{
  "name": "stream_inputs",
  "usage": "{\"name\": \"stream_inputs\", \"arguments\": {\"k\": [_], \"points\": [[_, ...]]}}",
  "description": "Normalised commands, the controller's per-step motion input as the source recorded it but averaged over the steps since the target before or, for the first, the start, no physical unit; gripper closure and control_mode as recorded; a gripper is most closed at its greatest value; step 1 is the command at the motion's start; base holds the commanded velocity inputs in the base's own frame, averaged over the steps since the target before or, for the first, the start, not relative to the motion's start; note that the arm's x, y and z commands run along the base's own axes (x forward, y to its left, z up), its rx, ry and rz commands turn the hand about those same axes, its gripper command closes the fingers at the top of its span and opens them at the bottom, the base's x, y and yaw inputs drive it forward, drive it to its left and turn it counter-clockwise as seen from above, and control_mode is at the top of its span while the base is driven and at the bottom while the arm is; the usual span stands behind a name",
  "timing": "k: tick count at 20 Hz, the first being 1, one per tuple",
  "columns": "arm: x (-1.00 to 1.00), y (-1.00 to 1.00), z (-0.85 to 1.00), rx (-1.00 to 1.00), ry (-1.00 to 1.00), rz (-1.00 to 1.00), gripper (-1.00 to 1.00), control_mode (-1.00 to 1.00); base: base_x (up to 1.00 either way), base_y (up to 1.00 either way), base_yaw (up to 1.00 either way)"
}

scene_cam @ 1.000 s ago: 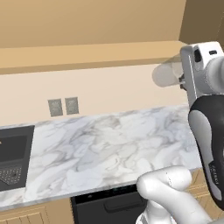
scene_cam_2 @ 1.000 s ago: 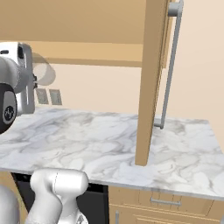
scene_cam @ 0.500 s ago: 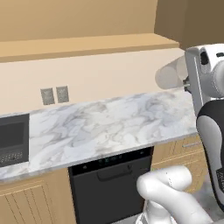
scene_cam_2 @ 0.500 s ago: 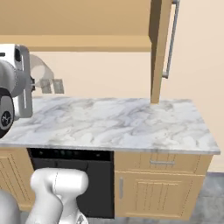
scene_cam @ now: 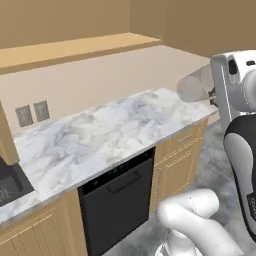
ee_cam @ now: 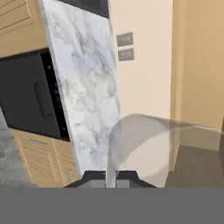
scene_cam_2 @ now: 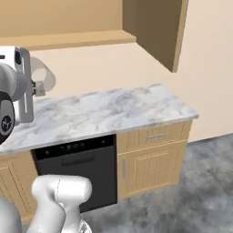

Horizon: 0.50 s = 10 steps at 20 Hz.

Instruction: There is a bowl on the dining counter. Grab a lemon wedge from the fridge and place it in the bowl. Then get the liquor bottle and glass cup from the cabinet and place them next to the bowl.

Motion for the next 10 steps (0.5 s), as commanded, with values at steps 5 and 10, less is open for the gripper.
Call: {"name": "stream_inputs", "arguments": {"k": [5, 10], "points": [[0.0, 0.0, 0.0, 0.0, 0.0, 0.0, 1.0, 1.0, -0.87, 0.38, -0.65], [0.0, 0.0, 0.0, 0.0, 0.0, 0.0, 1.0, 1.0, -0.97, 0.29, -0.64]]}}
